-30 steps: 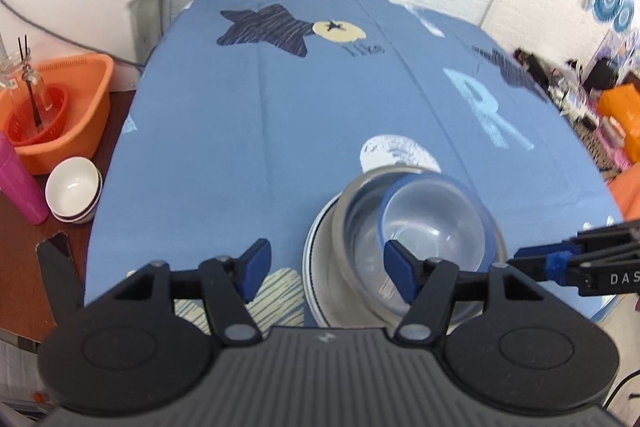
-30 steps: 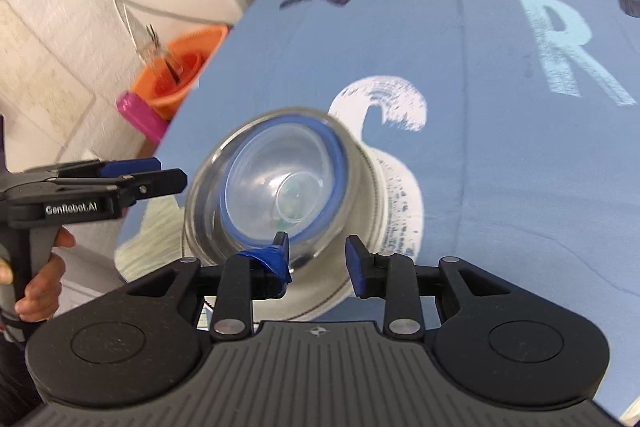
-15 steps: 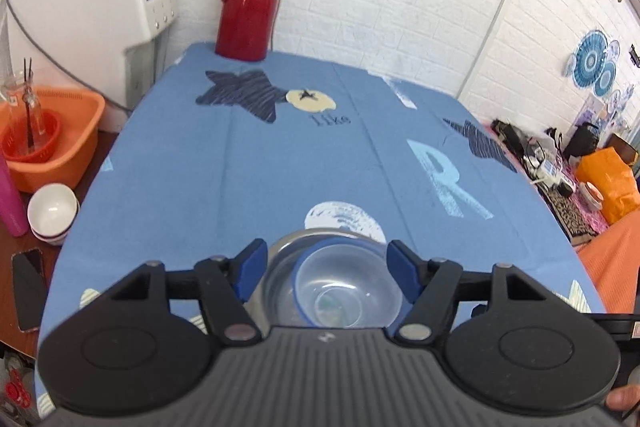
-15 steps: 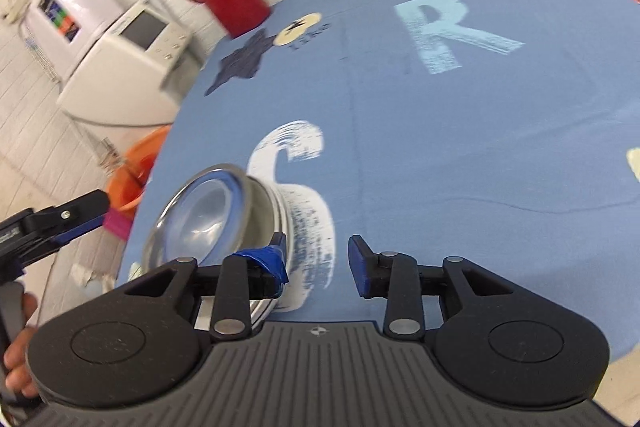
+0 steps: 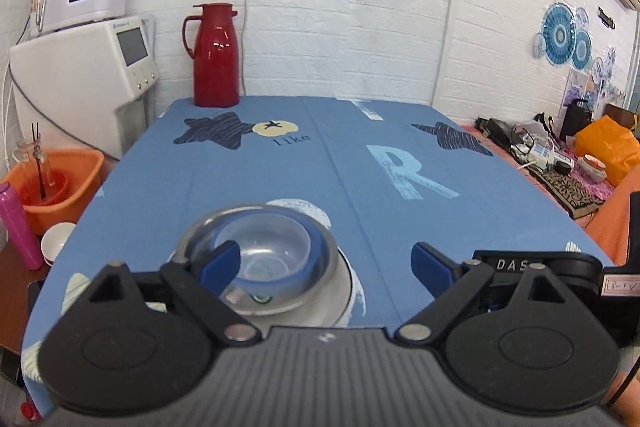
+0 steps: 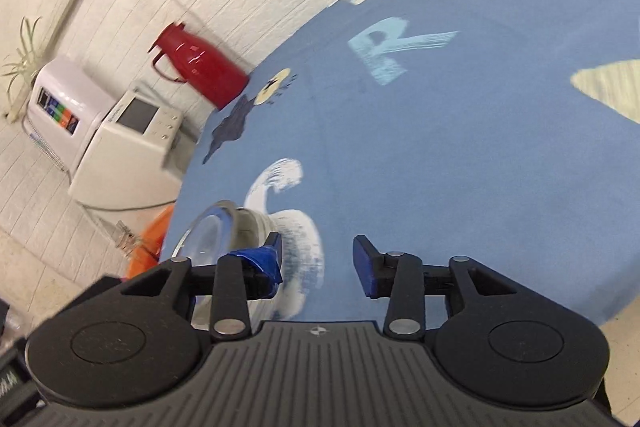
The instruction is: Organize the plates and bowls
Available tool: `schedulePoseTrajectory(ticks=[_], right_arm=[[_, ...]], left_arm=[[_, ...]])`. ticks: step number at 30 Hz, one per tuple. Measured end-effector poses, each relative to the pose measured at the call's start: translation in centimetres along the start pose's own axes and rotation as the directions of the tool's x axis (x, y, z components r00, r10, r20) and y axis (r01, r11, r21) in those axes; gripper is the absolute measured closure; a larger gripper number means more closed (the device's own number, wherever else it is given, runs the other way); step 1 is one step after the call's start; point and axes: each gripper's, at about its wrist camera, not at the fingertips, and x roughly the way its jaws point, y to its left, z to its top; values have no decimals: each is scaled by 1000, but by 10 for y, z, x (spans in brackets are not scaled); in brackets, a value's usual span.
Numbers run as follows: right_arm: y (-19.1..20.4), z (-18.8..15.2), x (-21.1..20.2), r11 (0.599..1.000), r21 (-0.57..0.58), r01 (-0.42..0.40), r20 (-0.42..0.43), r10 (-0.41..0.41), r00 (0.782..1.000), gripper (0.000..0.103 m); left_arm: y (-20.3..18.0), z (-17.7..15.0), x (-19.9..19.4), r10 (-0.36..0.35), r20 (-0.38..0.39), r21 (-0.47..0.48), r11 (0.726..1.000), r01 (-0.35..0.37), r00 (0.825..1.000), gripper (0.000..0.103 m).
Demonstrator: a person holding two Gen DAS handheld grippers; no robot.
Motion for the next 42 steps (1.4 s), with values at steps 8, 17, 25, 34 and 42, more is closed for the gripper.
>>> schedulePoseTrajectory(ticks=[8,17,25,34,42], right_arm=[[-24,-34,-32,999,3,40,28,-40,999,75],[-14,-89,-55,990,-125,68,31,-64,997,74],[-10,-110,-61,971,-203,126,59,-116,991,73],[-4,-119,-63,956,-259,136,70,-122,990,72],[2,-124,-63,937,-295,184,99,-162,982,72]], left_arm=[[-22,-51,-25,34,-19,57,998,-33,999,10],[-33,-84,-53,85,28,112,990,-88,996,10],[-34,-94,-46,146,15,126,981,-146,989,10],[-37,-99,-53,168,40,153,973,-172,985,10],[-32,-98,-51,187,39,141,971,-191,982,10]])
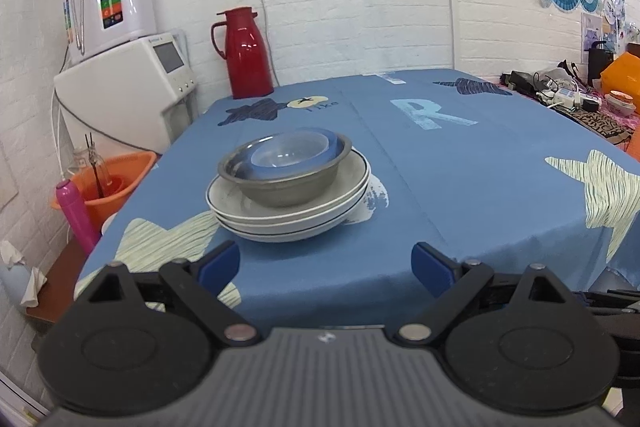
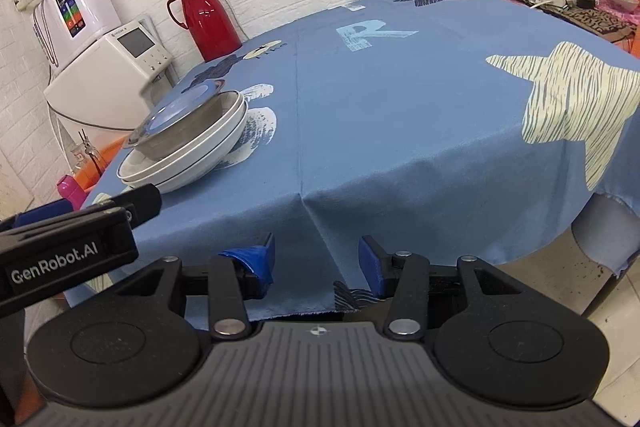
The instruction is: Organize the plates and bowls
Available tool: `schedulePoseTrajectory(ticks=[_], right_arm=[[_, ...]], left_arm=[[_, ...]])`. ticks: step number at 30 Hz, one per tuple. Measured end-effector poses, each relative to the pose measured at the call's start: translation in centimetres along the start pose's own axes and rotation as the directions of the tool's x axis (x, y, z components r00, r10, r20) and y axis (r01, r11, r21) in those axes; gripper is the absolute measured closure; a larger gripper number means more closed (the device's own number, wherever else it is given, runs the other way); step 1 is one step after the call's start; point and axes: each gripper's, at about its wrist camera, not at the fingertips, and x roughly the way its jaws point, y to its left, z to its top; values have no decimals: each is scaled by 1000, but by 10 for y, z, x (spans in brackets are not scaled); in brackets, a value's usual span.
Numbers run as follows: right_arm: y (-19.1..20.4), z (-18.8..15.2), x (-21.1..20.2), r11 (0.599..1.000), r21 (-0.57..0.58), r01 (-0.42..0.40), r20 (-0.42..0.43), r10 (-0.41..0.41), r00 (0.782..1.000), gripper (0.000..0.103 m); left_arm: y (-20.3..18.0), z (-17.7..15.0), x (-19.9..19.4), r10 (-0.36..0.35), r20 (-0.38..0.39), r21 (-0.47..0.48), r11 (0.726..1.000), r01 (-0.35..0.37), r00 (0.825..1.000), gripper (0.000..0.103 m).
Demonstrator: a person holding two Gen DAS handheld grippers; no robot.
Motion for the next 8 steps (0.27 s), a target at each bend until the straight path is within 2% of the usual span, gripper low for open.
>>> schedulePoseTrajectory(ticks=[3,8], right_arm=[[-1,0,0,1000,-3,8,4,-8,1000,72],[-3,0,1,1000,4,7,-1,-7,1000,71]], left_arm=[[0,0,-3,25,31,3,1000,-25,999,10],[2,2,-3,18,23,-5,1000,-18,1000,10]])
